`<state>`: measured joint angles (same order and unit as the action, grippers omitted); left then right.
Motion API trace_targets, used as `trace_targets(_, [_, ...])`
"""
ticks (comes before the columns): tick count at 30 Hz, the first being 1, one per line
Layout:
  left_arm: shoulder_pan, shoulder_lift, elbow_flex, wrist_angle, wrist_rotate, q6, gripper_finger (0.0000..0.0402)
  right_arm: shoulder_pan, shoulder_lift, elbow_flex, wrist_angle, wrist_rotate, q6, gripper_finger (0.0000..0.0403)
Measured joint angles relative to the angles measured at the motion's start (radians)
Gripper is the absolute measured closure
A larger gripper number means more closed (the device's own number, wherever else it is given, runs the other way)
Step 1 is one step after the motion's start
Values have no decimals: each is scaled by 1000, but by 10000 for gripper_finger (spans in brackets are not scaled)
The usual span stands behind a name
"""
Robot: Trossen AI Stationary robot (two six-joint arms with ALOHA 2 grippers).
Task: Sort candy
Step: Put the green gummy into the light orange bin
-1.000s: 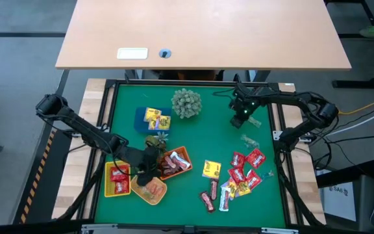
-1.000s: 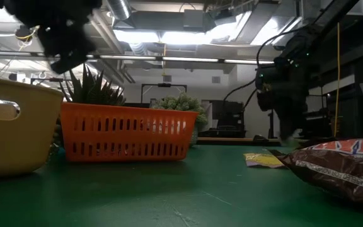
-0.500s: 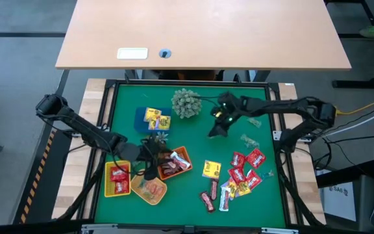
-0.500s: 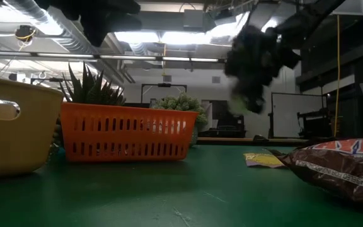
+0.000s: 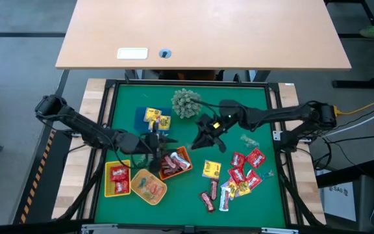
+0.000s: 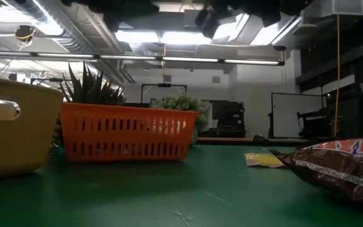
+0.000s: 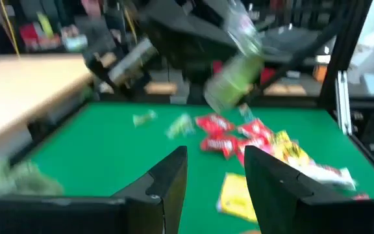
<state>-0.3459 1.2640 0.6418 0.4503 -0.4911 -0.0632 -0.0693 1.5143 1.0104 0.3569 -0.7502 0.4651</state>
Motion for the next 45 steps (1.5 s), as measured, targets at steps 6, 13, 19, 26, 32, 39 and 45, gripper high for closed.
trace_targets(6, [34,0,0,144,104,131,263,40,0,47,0,41,-2,375])
trace_targets(13, [62,0,0,201,154,153,263,45,0,56,5,88,-22,375])
trace_targets(19, [94,0,0,227,251,155,263,45,0,56,18,114,-25,375])
trace_targets(26, [124,0,0,248,255,155,263,45,0,56,58,114,-26,375])
trace_targets(32, [138,0,0,248,329,155,263,45,0,56,61,122,-31,375])
trace_targets(39, [139,0,0,248,329,155,263,45,0,56,61,211,-55,375])
trace_targets(45, [139,0,0,248,328,155,266,45,0,56,61,218,-55,375])
